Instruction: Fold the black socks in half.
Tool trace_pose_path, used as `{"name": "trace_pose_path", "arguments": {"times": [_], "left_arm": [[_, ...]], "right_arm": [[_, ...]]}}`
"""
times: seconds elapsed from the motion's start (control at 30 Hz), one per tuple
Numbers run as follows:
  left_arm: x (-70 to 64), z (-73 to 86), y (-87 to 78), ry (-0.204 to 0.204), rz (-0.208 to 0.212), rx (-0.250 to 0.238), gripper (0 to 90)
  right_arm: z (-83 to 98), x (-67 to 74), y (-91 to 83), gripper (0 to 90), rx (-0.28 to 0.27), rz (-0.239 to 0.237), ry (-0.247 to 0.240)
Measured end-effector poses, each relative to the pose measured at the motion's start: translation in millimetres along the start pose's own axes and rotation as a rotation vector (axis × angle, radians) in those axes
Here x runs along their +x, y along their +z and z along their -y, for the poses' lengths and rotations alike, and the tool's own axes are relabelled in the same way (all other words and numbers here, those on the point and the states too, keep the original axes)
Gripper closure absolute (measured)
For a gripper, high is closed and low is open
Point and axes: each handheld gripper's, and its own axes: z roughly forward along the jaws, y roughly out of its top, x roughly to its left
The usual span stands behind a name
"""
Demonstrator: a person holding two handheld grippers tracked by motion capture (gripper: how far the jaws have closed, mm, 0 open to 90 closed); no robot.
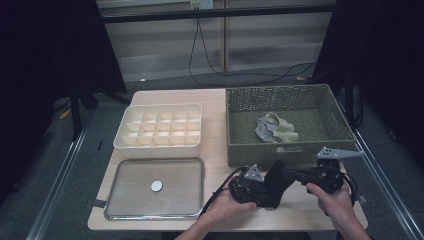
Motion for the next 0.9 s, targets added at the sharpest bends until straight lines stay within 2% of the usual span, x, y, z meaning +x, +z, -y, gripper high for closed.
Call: {"name": "trace_pose_path", "arguments": {"times": [0.17,0.23,0.37,0.43,0.5,0.67,0.7,0.73,0.8,0.9], "left_arm": [[1.9,-3.4,2.4,-0.012,0.013,0.005,69.1],[4.4,-3.7,1.6,-0.029,0.016,0.005,69.2],[6.7,-2.5,-2.3,-0.029,0.018,-0.001,64.9],[8.3,-2.5,-6.8,-0.026,0.018,0.024,63.9],[10.0,-1.1,-8.4,-0.037,0.015,0.003,62.2],[8.5,1.4,-23.8,-0.038,0.003,-0.014,60.3],[8.2,3.1,-27.5,-0.040,-0.001,-0.035,60.2],[8.9,4.0,-33.3,-0.033,-0.009,-0.026,60.2],[9.3,7.2,-41.0,-0.036,-0.036,-0.047,58.6],[12.0,14.0,-51.7,-0.061,-0.047,-0.066,58.3]], "right_arm": [[-3.6,1.4,5.5,82.9,-0.004,-0.019,0.007],[-4.2,2.8,7.2,82.8,-0.004,-0.024,0.001],[-3.2,4.1,7.7,82.8,0.000,-0.027,-0.001],[-3.3,2.7,6.9,82.8,-0.003,-0.025,-0.003],[-3.9,1.9,5.6,82.6,-0.002,-0.019,-0.005],[-3.9,1.7,4.6,82.6,0.001,-0.013,-0.010],[-3.9,1.3,4.6,82.6,0.002,-0.012,-0.008],[-3.8,0.6,4.4,82.6,0.002,-0.009,-0.010],[-4.1,-0.9,4.5,82.5,0.005,-0.008,-0.013],[-4.1,-2.9,7.7,82.5,0.005,-0.006,-0.015]]}}
